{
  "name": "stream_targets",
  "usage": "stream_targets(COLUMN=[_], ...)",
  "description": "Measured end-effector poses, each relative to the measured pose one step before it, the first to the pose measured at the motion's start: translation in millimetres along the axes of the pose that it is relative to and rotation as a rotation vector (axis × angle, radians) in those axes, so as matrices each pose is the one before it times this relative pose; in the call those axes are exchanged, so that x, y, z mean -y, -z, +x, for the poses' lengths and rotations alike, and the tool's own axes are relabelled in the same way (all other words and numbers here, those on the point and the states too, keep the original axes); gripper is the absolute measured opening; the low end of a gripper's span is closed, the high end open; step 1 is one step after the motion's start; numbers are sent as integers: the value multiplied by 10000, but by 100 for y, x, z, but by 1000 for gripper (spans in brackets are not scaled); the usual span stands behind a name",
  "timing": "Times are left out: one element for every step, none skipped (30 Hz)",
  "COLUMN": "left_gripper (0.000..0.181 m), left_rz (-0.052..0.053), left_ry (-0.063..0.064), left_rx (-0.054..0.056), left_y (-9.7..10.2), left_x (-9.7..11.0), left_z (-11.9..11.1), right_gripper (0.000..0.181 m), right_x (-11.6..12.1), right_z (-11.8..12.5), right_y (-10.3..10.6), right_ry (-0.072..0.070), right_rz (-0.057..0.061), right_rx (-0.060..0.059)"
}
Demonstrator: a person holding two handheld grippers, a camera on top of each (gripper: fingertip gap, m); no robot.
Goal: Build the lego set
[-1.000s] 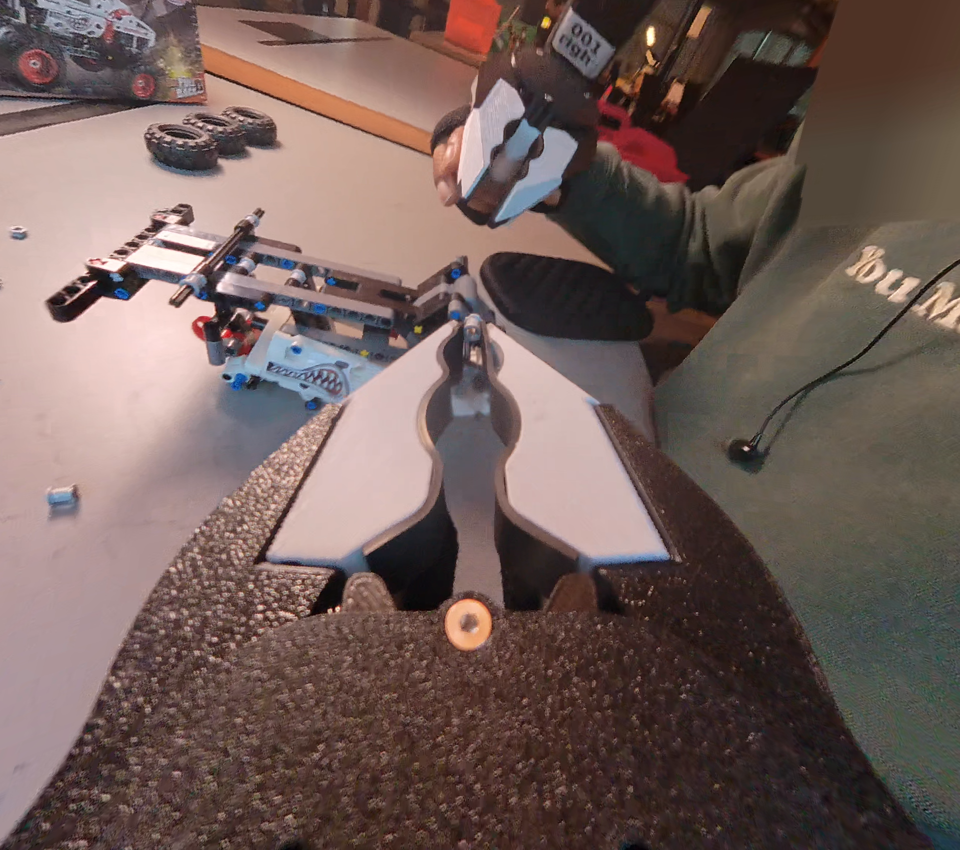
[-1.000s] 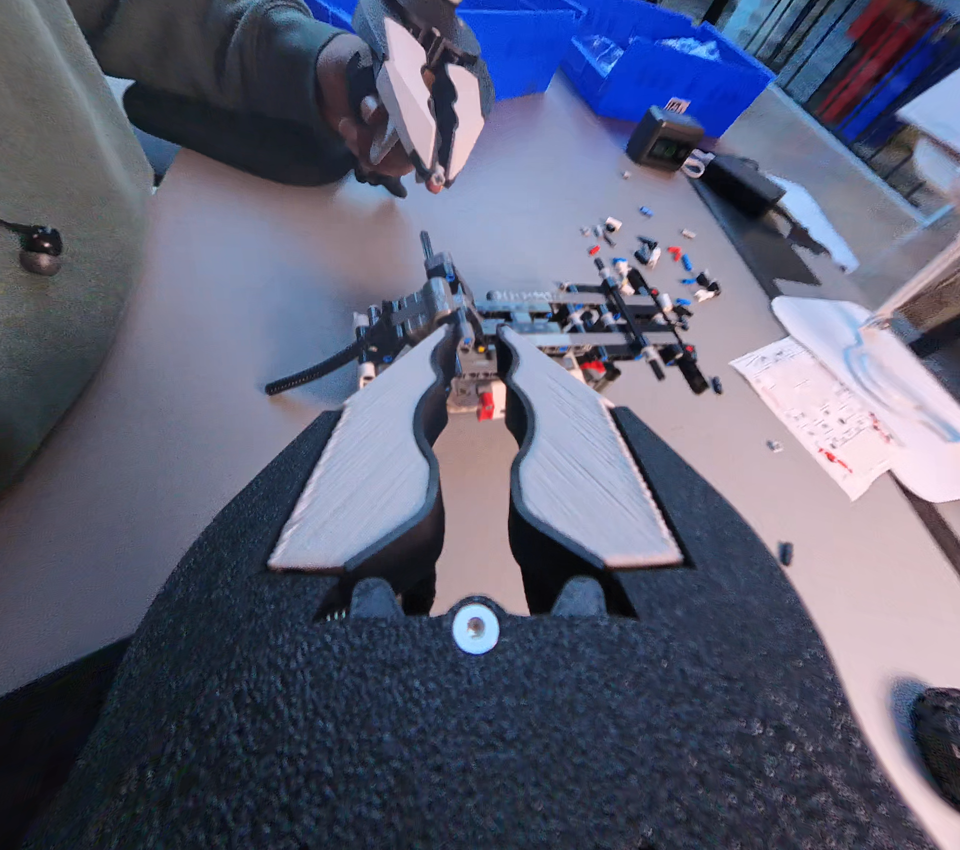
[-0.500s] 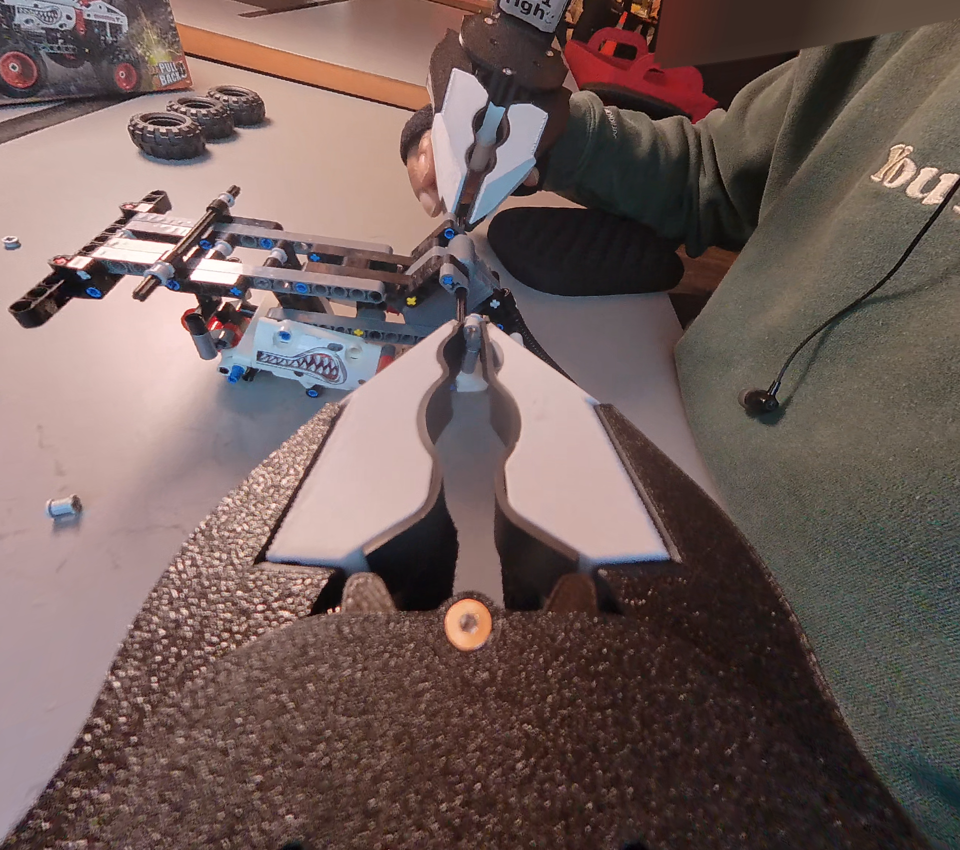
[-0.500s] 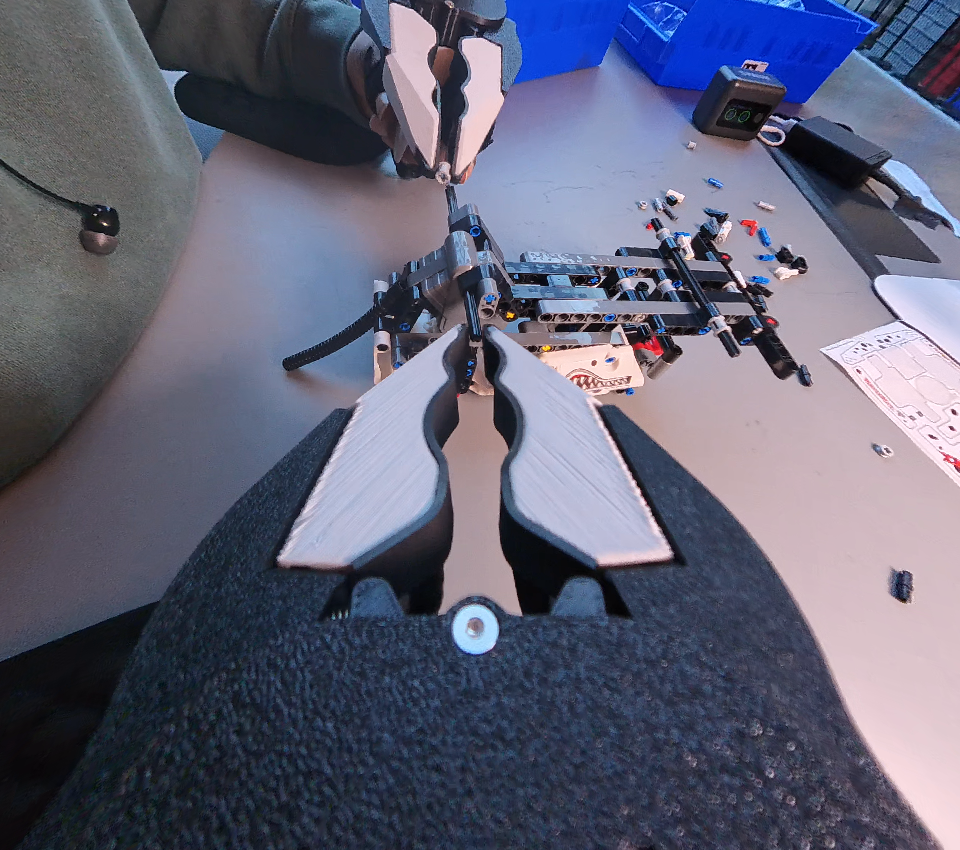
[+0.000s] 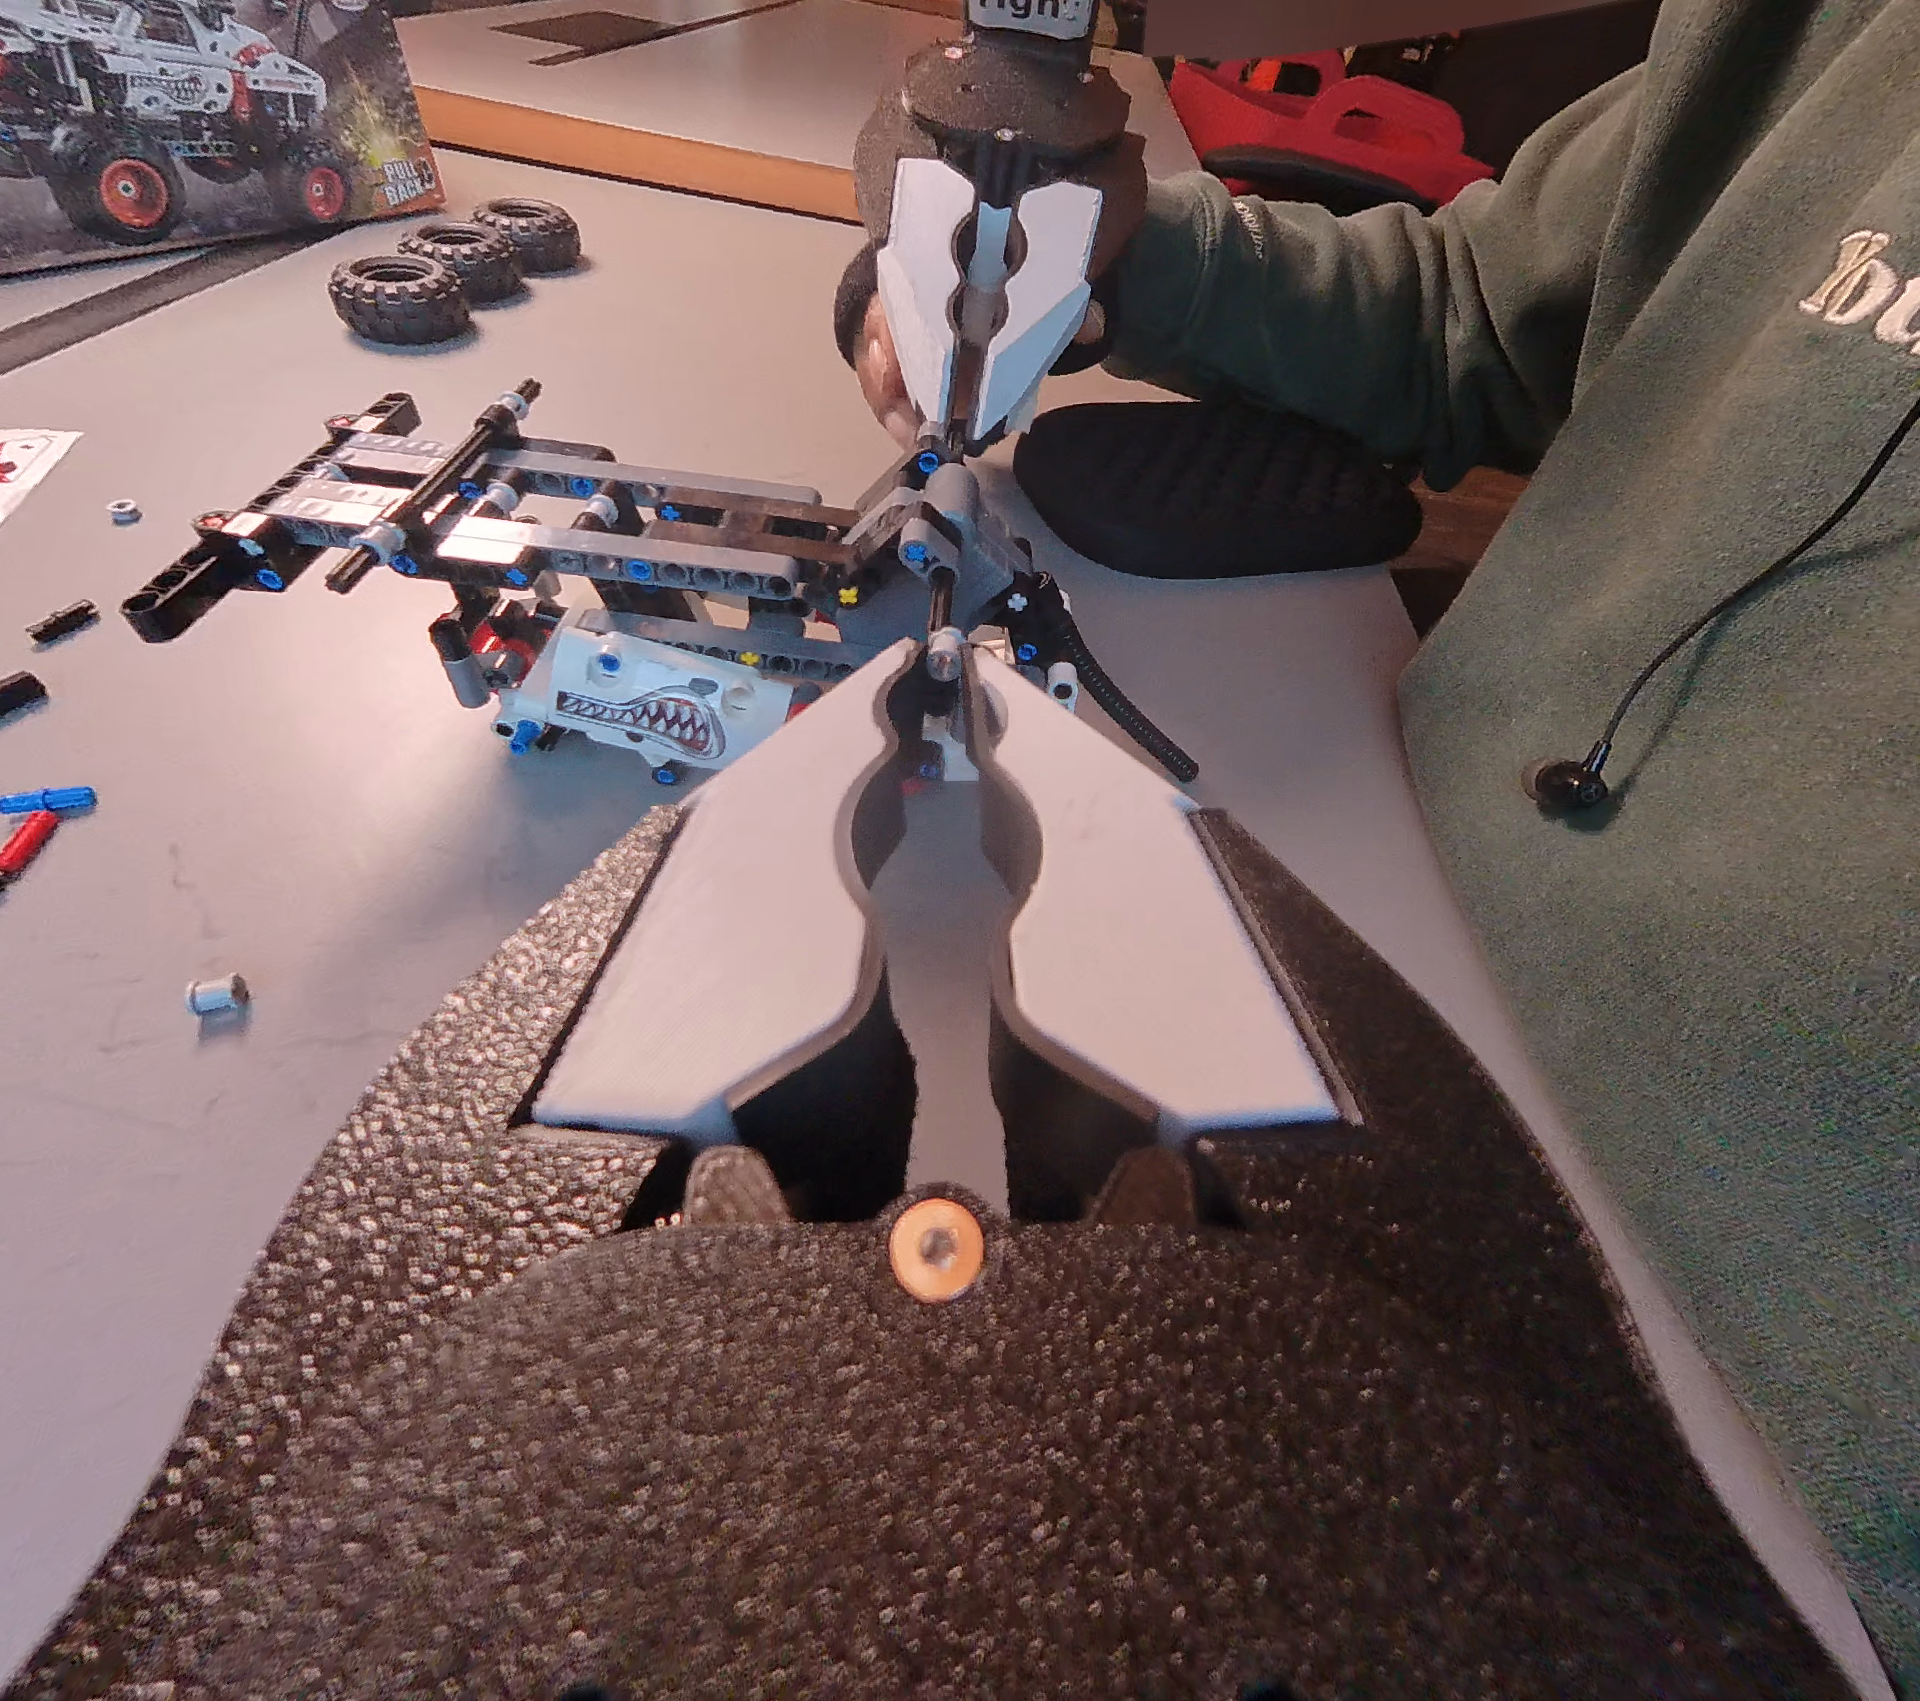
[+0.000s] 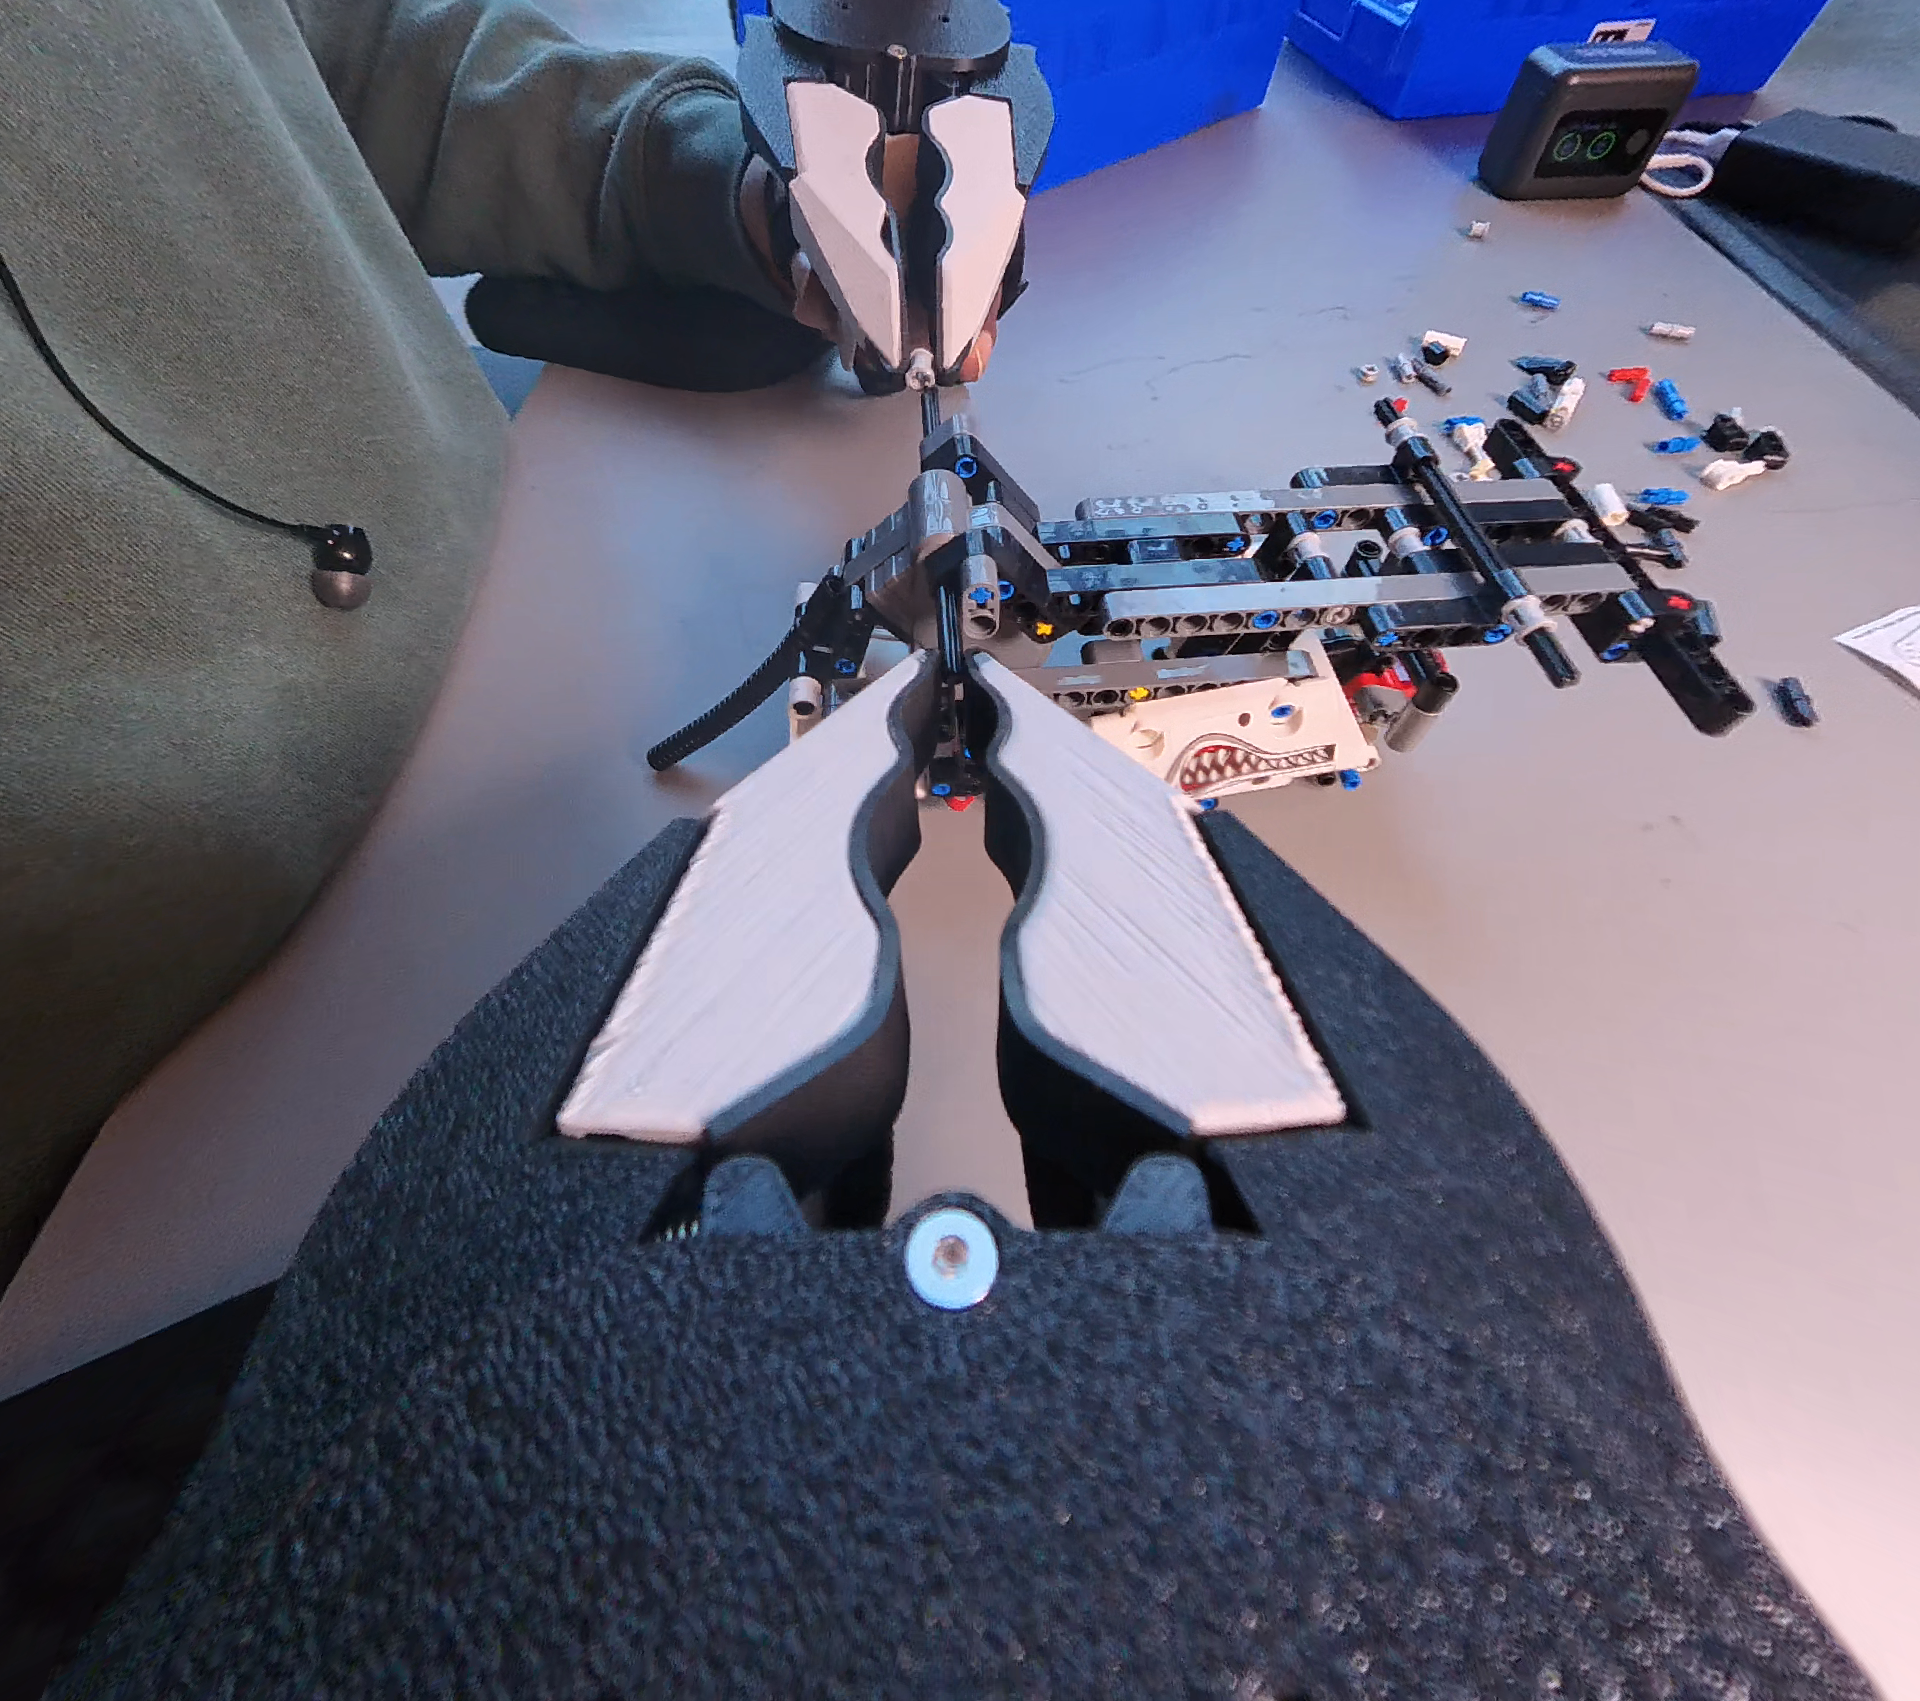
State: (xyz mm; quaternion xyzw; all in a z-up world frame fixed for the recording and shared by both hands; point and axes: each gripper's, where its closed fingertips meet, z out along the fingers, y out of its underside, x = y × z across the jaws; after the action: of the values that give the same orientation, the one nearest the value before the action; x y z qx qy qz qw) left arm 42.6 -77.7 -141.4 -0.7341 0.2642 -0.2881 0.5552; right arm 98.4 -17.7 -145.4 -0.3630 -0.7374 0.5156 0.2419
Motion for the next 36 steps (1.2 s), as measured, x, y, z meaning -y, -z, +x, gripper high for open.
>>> stream_targets(left_gripper=[5, 6, 6, 6, 5, 5, 6, 6, 5, 5, 5, 5, 5, 6, 5, 5, 6, 5, 6, 6, 6, 5, 6, 6, 6, 6, 6, 6, 6, 5, 5, 5, 5, 5, 5, 5], left_rz=[-19, -1, 2, -8, -9, 0, 5, -5, -9, -11, -33, -8, -10, -5, -6, -9, -8, -33, -77, -32, -8, 13, 12, -21, -25, -25, -20, -19, -14, 7, -21, 4, -10, -24, -64, -114], left_ry=[-75, -54, -28, -36, -50, -17, -9, -31, -45, -40, -55, -57, -15, -24, -29, -24, -36, -40, -60, -82, -46, 0, 11, -24, -42, -30, -16, -14, -19, -31, -35, -41, -38, -52, -63, -106], left_rx=[30, 41, 15, 69, 54, 5, 7, 24, 14, 28, 60, 13, -6, 6, 3, 12, 24, 14, 23, 18, -24, -30, 15, 31, 7, -1, -16, -36, -28, -20, -35, -7, 12, 56, 75, 27], left_y=[-15, 15, 14, 12, 8, 7, 5, -4, -6, 0, -18, 1, -7, -4, 0, 6, -1, -31, -83, -52, -35, 18, 19, -20, -26, -23, -27, -14, -27, -36, -47, -28, -25, -23, -48, -48], left_x=[-23, -1, 6, -15, -9, -2, 15, -9, -5, -18, -42, -4, -11, -8, 0, -14, -13, -37, -109, -31, -4, 12, 11, -21, -36, -26, -18, -20, -20, 28, -13, 23, 5, 9, -2, -19], left_z=[4, -38, -11, -100, -53, -12, -9, -20, 7, -18, -51, -8, 12, 10, 11, -5, -9, 9, 3, 25, 58, 41, -27, -24, 32, 38, 40, 54, 18, 0, 32, -18, -36, -65, -65, 36], right_gripper=[3, 3, 3, 3, 3, 3, 3, 3, 3, 3, 3, 3, 3, 3, 3, 3, 3, 3, 3, 3, 3, 3, 3, 3, 3, 3, 3, 3, 3, 3, 3, 3, 3, 3, 3, 3], right_x=[16, 18, -5, 5, -10, 4, -4, 5, -8, 2, -11, -3, 6, 7, 9, -4, 2, 8, -5, -9, -25, -5, -3, 2, -1, 1, 14, 4, 8, -2, -16, 4, -8, -17, -17, -28], right_z=[-7, -3, -16, -25, -42, -35, -11, -11, -15, -16, -40, -53, -7, 9, 4, 0, -9, -27, -60, -103, -99, -67, -15, -21, 18, 26, 12, 15, 30, 22, 4, 6, -10, -57, -63, -92], right_y=[-7, -7, -17, -13, -30, -6, -2, -3, 0, -2, -6, -6, 4, 9, -6, 5, -13, -1, -39, -52, -84, -63, -23, -9, 12, 19, 6, 1, -5, 13, 19, 11, 7, -3, -14, -12], right_ry=[-142, -124, -130, -126, -128, -128, -133, -118, -116, -143, -143, -157, -169, -109, -69, -61, -73, -63, -79, -95, -85, -62, -22, 11, 27, 26, 24, 37, 50, 36, 39, 19, 2, 29, 47, 72], right_rz=[-2, 8, -9, 10, 8, 17, 16, 15, 4, 5, -1, 0, 11, 12, 12, 1, -2, 11, 19, 35, 20, 17, 5, -8, -15, -1, 9, 11, 20, 0, -4, 8, 0, -15, -29, -55], right_rx=[69, 52, 52, 57, 68, 65, 61, 53, 51, 59, 81, 94, 83, 60, 37, 22, 26, 31, 67, 101, 103, 61, 13, -9, -30, -38, -34, -38, -60, -45, -23, -25, -6, -3, -15, -18])
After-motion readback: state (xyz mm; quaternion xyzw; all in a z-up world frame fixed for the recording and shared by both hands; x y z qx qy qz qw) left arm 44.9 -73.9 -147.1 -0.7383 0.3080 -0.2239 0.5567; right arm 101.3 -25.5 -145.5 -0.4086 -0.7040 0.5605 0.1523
